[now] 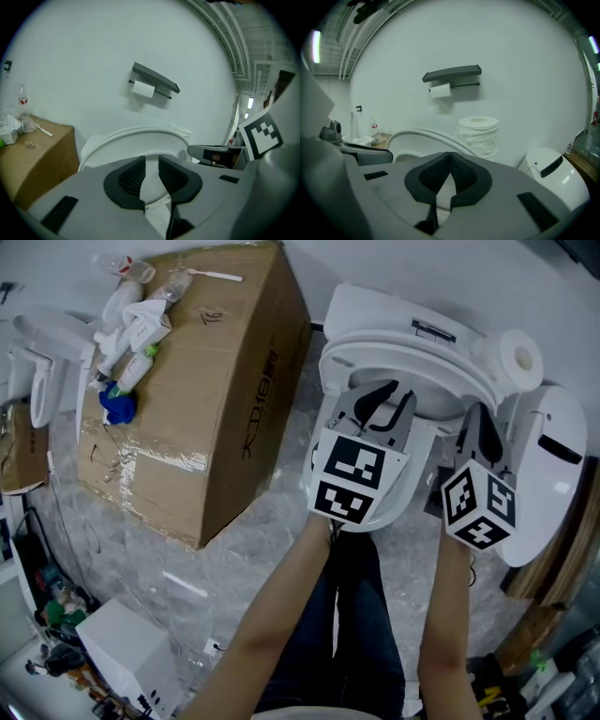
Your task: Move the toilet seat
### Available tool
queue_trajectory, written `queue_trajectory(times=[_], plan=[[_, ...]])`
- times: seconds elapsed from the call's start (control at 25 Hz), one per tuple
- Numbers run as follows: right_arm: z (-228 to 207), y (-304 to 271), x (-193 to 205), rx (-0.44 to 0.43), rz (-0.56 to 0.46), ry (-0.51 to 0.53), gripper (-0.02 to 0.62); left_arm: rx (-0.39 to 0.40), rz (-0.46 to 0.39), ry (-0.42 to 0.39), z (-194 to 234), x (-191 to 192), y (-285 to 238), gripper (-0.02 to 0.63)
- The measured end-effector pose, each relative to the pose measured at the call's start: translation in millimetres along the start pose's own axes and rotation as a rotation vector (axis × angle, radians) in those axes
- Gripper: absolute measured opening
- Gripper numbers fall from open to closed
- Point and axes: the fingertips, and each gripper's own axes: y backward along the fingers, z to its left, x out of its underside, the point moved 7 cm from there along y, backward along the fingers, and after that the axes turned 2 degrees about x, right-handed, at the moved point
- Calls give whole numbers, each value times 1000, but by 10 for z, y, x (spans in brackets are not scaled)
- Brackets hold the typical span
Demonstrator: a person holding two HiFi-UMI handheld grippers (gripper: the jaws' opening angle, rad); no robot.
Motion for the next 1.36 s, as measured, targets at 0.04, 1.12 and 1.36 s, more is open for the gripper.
queue_trajectory(times=[0.04, 1.12, 1.36], plan=[[14, 23, 10, -6, -2, 3, 17, -1, 0, 2, -7, 17, 19, 98], [438, 999, 239, -68, -22, 12, 15, -54, -47, 11, -342, 334, 974, 53], [541, 1251, 312, -83, -20, 9, 15, -108, -54, -12, -458, 440, 1241, 24]])
